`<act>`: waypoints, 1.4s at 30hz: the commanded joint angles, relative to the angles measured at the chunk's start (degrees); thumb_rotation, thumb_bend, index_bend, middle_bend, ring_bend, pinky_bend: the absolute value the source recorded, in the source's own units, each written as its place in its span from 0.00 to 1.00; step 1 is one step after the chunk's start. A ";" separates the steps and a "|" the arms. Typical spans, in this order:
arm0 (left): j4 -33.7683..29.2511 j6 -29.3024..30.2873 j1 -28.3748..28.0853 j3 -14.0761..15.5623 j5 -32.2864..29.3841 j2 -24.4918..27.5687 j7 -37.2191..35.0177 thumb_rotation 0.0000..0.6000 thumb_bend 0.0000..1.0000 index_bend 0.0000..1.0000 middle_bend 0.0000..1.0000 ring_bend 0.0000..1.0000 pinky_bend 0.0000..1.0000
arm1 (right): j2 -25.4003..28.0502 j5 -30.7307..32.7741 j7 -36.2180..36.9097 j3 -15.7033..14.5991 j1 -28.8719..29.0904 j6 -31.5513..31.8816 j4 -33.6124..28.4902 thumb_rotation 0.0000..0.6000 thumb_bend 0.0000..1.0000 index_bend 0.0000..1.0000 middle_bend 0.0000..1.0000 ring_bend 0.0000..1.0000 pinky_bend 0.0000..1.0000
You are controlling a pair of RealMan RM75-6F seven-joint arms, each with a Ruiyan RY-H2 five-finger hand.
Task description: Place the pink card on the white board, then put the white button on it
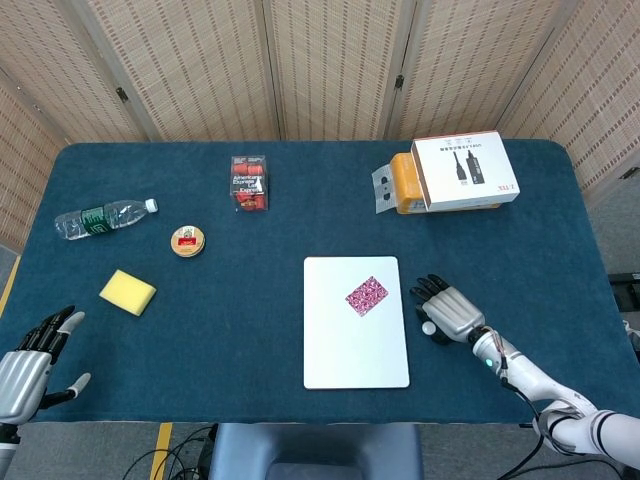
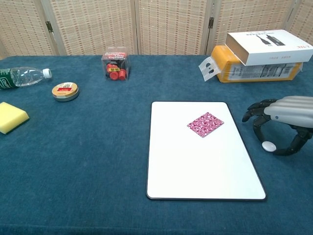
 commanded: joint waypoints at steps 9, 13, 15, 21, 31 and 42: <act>-0.24 0.05 -0.01 0.04 0.09 0.02 -0.11 1.00 0.29 0.00 0.07 0.11 0.22 | 3.05 -0.21 0.64 1.60 -0.07 2.82 -4.02 1.00 0.20 0.54 0.16 0.00 0.00; -0.36 -0.11 -0.19 0.06 0.23 0.13 -0.49 1.00 0.29 0.00 0.07 0.11 0.22 | 4.02 1.59 0.68 3.95 1.92 0.93 -6.64 1.00 0.20 0.54 0.16 0.00 0.00; -0.31 -0.14 -0.23 0.09 0.29 0.25 -0.91 1.00 0.29 0.00 0.07 0.11 0.22 | 3.61 3.21 0.26 5.22 3.42 -1.28 -7.22 1.00 0.20 0.54 0.16 0.00 0.00; 0.01 -0.22 -0.26 0.27 0.38 0.85 -2.81 1.00 0.29 0.00 0.07 0.11 0.22 | -0.18 8.29 -3.62 8.05 7.25 -6.67 -5.88 1.00 0.20 0.54 0.16 0.00 0.00; 1.14 0.77 -0.10 0.66 1.50 1.93 -7.21 1.00 0.29 0.00 0.07 0.11 0.22 | -7.18 15.69 -10.19 10.83 12.34 -11.78 -0.79 1.00 0.20 0.54 0.16 0.00 0.00; 1.78 1.65 0.19 0.79 1.88 2.36 -9.10 1.00 0.29 0.00 0.07 0.11 0.22 | -8.97 19.63 -13.66 11.01 14.16 -12.20 0.89 1.00 0.20 0.54 0.15 0.00 0.00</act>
